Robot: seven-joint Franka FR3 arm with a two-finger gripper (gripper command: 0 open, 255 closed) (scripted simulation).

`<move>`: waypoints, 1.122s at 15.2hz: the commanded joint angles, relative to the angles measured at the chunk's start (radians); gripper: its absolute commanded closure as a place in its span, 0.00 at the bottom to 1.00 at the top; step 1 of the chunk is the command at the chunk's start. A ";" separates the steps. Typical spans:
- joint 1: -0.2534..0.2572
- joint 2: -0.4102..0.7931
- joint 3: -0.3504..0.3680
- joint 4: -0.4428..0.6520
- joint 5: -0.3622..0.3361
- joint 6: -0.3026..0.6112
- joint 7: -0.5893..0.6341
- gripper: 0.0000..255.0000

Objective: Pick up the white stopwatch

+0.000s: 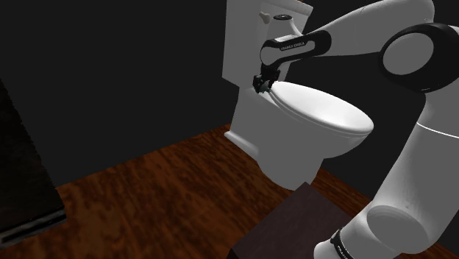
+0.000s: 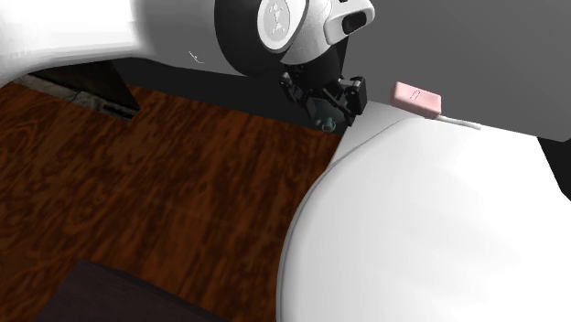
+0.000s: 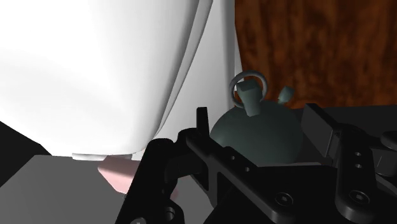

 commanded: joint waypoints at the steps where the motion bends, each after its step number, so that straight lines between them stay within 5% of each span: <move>1: 0.000 0.001 0.000 0.001 0.000 0.001 0.000 1.00; 17: 0.002 -0.026 0.005 0.165 0.025 -0.186 -0.052 1.00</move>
